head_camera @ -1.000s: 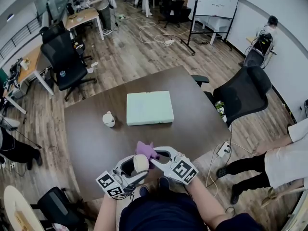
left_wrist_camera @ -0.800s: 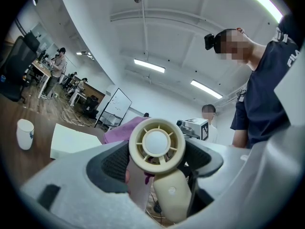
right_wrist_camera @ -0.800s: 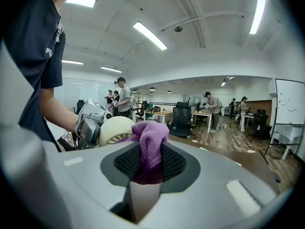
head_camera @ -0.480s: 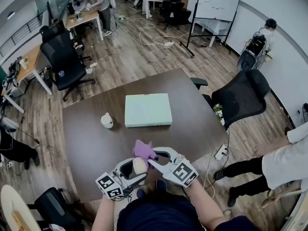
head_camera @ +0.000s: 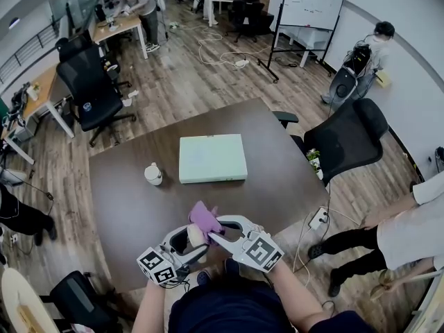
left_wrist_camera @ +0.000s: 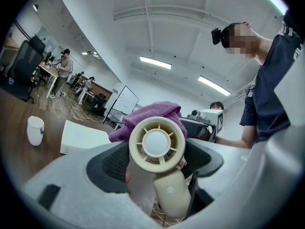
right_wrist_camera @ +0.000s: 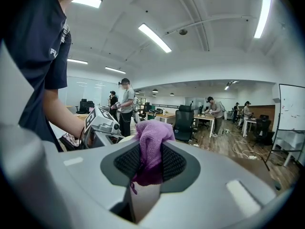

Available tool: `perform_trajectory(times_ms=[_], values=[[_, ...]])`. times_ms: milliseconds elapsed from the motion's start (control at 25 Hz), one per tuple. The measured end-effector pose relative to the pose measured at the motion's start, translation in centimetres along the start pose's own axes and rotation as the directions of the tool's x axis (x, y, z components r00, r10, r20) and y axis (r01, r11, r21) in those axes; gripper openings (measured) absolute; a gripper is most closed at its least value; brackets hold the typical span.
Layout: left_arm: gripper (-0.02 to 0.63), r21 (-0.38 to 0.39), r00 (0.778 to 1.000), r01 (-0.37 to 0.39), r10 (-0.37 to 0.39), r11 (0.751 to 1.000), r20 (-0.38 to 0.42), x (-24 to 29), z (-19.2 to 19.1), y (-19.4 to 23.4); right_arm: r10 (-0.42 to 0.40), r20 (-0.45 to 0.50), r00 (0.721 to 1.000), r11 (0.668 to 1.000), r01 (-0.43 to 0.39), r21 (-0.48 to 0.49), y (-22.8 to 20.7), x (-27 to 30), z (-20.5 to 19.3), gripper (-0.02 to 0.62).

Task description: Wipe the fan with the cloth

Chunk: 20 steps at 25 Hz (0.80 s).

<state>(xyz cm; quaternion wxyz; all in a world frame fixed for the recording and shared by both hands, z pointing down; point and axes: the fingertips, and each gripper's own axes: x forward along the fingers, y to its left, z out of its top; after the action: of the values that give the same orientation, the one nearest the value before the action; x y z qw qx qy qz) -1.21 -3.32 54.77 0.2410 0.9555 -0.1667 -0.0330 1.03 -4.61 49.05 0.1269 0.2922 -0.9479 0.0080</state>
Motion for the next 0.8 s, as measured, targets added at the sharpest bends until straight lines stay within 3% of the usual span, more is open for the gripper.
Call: perform_trajectory(times_ms=[400, 800], values=[[0.367, -0.060, 0.997, -0.060, 0.064, 0.996, 0.051, -1.2, 0.8, 2.3, 0.023, -0.003, 1.000, 0.999, -0.023, 0.028, 1.2, 0.9, -0.6, 0.107], [0.365, -0.139, 0.979, -0.163, 0.177, 0.977, 0.101, -3.0, 1.7, 5.1, 0.080, -0.028, 0.996, 0.993, -0.077, 0.088, 3.8, 2.3, -2.6, 0.107]])
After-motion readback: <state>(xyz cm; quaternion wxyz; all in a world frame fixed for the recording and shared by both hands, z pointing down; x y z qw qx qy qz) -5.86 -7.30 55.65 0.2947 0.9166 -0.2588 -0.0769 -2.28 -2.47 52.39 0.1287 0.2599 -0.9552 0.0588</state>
